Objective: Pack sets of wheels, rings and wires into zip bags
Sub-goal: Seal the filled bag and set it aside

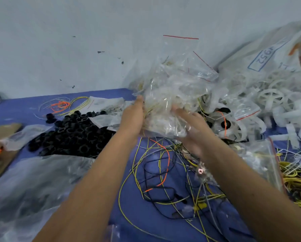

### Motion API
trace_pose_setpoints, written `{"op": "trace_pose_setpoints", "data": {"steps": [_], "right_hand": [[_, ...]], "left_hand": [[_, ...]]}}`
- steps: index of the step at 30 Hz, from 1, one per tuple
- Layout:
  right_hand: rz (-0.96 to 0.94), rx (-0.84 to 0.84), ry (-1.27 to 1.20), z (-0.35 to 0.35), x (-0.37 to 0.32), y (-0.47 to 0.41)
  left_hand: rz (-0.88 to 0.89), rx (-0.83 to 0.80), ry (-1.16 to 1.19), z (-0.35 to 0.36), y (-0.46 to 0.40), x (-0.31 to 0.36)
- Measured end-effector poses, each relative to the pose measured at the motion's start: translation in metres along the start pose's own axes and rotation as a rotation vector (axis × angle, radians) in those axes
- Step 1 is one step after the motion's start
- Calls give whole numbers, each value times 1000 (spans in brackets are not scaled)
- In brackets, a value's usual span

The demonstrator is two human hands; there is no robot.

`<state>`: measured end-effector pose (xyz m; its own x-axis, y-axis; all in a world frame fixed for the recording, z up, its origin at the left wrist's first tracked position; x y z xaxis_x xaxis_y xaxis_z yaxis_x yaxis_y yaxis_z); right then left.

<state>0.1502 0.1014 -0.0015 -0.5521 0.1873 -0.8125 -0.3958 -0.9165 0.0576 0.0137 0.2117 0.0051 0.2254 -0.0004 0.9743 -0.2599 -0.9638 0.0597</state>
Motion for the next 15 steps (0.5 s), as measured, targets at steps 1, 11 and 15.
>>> {"op": "trace_pose_setpoints", "data": {"steps": [1,11,15], "right_hand": [[-11,-2,-26,11,-14,-19],[-86,-29,-187,89,-88,-118],[-115,-46,64,75,-41,-75]], "left_hand": [[-3,18,76,0,-9,8],[94,157,27,7,-43,37],[135,139,19,-5,-27,16]]}}
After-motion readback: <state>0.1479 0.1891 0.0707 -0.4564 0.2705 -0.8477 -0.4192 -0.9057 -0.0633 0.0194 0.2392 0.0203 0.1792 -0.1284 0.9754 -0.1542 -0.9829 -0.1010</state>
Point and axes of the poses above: each hand's wrist, its own y-axis away from the middle knuckle, its own z-axis out of the palm, x = y × z, the point moved 8 cm from there along -y, towards the middle knuckle, and after that the axes turned 13 degrees about -y, right-handed, at the moved point
